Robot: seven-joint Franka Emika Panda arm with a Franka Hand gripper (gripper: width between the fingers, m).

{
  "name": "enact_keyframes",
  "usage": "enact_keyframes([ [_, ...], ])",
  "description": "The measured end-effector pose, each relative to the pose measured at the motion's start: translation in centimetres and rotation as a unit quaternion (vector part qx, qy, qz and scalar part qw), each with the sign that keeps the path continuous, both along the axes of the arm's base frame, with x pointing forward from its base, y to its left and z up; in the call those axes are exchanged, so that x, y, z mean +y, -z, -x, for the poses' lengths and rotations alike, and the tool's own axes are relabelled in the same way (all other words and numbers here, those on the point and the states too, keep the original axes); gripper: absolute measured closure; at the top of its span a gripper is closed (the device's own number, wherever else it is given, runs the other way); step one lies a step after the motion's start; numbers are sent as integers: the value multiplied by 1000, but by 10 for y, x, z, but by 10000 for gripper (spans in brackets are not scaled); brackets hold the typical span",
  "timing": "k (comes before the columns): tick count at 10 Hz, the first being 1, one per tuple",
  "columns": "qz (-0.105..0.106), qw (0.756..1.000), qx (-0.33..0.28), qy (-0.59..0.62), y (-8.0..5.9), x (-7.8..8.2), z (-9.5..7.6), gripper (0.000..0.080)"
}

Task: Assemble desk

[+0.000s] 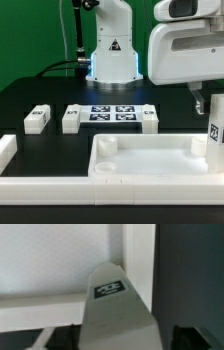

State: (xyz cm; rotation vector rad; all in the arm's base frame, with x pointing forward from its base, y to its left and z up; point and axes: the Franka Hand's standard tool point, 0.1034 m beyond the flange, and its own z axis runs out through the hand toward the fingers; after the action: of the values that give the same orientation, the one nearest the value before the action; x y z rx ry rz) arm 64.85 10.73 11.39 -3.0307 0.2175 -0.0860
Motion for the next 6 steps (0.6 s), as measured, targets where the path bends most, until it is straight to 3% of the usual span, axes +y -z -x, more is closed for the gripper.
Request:
enact_keyframes([
  [1, -2, 999, 4, 37, 0, -1, 0, 403],
  [2, -4, 997, 8, 72, 1, -3, 0, 503],
  [3, -7, 993, 12, 118, 1, -3, 0, 503],
  [5, -17, 956, 28, 293, 0, -3, 0, 503],
  [6, -31, 924, 39, 378, 1, -3, 1, 503],
])
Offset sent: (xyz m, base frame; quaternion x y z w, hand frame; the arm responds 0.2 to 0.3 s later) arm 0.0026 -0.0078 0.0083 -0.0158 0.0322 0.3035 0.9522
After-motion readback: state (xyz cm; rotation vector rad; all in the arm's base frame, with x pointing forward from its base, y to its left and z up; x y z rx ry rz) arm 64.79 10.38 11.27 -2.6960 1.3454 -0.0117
